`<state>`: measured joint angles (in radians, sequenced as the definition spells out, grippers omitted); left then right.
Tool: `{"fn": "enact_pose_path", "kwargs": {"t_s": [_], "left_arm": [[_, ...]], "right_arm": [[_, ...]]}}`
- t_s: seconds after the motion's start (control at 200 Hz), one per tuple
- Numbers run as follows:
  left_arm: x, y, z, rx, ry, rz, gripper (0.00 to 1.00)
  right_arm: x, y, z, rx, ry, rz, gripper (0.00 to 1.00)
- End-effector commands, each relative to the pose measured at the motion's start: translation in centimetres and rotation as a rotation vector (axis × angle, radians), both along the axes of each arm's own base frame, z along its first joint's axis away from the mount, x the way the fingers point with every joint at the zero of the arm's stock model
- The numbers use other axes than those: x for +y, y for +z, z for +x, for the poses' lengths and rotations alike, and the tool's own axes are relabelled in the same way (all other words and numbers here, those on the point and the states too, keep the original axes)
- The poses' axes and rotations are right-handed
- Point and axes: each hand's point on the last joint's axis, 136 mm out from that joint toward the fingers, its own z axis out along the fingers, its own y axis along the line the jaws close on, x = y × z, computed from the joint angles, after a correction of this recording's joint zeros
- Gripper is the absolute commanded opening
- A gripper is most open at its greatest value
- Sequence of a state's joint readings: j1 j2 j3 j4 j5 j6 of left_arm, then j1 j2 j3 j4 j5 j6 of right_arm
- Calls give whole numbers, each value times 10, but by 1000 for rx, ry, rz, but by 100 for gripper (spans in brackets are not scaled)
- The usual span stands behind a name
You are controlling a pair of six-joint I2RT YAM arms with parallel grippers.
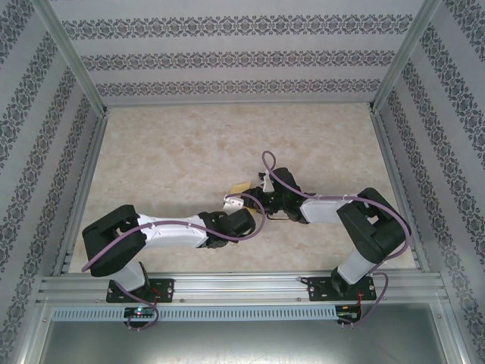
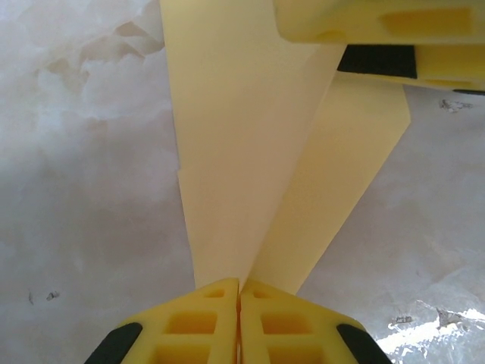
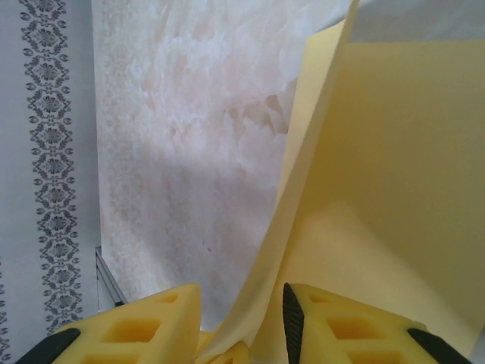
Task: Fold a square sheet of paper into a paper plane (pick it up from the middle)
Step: Fourth fold the wing at the center of the table.
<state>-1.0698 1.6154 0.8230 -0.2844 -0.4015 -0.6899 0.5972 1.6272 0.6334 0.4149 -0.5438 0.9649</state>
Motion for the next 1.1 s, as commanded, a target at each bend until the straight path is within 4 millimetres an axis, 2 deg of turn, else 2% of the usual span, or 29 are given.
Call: {"fn": "enact_pose_path", "kwargs": {"t_s": [0.0, 0.125, 0.225, 0.375, 0.47, 0.604, 0.764, 0.954, 1.094], "left_arm": [[5, 2, -3, -14, 10, -10, 9], [2, 5, -3, -2, -8, -92, 7], [0, 7, -4, 18, -33, -191, 6], [-5, 14, -3, 69, -78, -421, 5], [-5, 17, 0, 116, -93, -561, 6], [-13, 11, 1, 188, -122, -647, 6], [-18, 5, 4, 241, -113, -697, 5], [-9, 2, 9, 264, -59, -763, 5], [4, -4, 11, 278, 8, -796, 5]], "right_arm": [[0, 16, 5, -39, 3, 17, 36], [-6, 25, 3, -71, 2, 26, 37], [-19, 33, 1, -111, -13, 14, 38], [-46, 36, -1, -170, -61, -58, 42], [-52, 39, -2, -187, -54, -72, 43], [-45, 39, -4, -183, -20, -60, 42], [-26, 36, -8, -180, 48, -57, 40], [3, 27, -7, -166, 119, -53, 23], [21, 21, -3, -151, 153, -35, 17]]}}
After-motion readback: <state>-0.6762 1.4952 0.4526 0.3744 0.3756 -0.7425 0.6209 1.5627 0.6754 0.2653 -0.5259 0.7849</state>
